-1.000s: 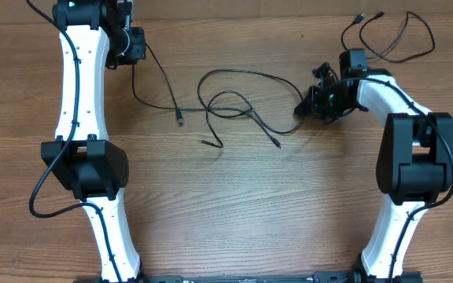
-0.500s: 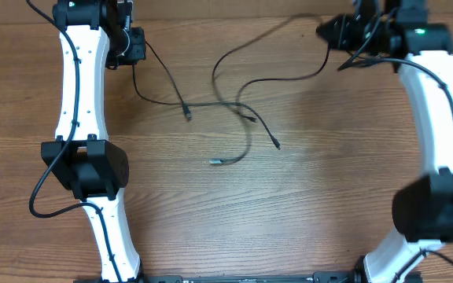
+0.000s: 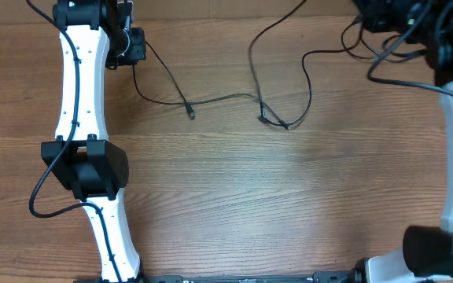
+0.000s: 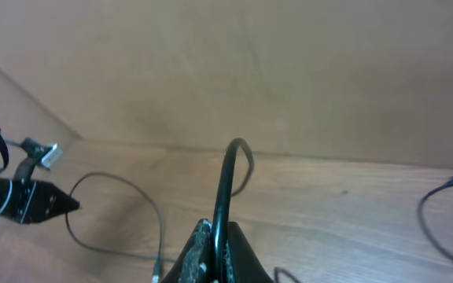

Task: Untangle cables

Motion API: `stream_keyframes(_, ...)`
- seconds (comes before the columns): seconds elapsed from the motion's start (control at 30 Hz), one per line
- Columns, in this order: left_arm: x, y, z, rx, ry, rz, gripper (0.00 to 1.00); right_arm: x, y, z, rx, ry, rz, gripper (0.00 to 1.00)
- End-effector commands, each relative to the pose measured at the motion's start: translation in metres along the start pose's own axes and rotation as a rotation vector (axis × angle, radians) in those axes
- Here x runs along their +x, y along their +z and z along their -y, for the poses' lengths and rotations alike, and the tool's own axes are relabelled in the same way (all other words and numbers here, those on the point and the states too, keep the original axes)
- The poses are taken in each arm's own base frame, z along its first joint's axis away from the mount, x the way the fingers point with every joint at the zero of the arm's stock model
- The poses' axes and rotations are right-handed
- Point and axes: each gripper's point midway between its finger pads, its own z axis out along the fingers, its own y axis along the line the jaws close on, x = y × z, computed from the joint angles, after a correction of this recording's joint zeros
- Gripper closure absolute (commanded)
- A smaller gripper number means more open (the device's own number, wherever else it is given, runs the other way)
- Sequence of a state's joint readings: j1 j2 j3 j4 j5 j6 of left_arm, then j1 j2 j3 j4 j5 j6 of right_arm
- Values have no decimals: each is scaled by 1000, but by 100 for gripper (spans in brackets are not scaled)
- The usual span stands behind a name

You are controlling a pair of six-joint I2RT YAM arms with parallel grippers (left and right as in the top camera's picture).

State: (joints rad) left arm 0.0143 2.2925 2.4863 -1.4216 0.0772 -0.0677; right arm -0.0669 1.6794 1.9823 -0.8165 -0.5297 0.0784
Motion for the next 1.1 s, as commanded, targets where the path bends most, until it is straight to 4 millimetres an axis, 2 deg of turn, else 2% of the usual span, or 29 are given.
stream_keyframes(0.0, -2, -12, 3, 0, 28, 26, 96, -28, -36, -16, 11, -26, 100, 96)
stream_keyframes(0.17, -2, -12, 2, -1, 29, 25, 96, -35, -44, -20, 10, -43, 132, 96)
stream_keyframes(0.3, -2, -12, 1, -8, 30, 25, 96, -40, -49, -15, 23, -45, 153, 96)
stream_keyframes(0.4, -3, -12, -1, -22, 47, 27, 96, -43, -53, -4, 44, -7, 162, 96)
stream_keyframes(0.53, -4, -14, -22, -141, 35, 34, 96, -48, -66, 20, 93, 64, 188, 96)
stream_keyframes(0.67, -6, -20, -52, -298, -159, 71, 96, -51, -83, 51, 158, 145, 212, 96)
stream_keyframes(0.77, -7, -24, -66, -357, -318, 109, 96, -49, -93, 63, 162, 164, 210, 96)
stream_keyframes(0.93, -7, -25, -72, -360, -448, 134, 96, -47, -99, 66, 141, 179, 202, 96)
stream_keyframes(1.07, -7, -23, -65, -327, -437, 125, 96, -43, -98, 66, 136, 188, 189, 96)
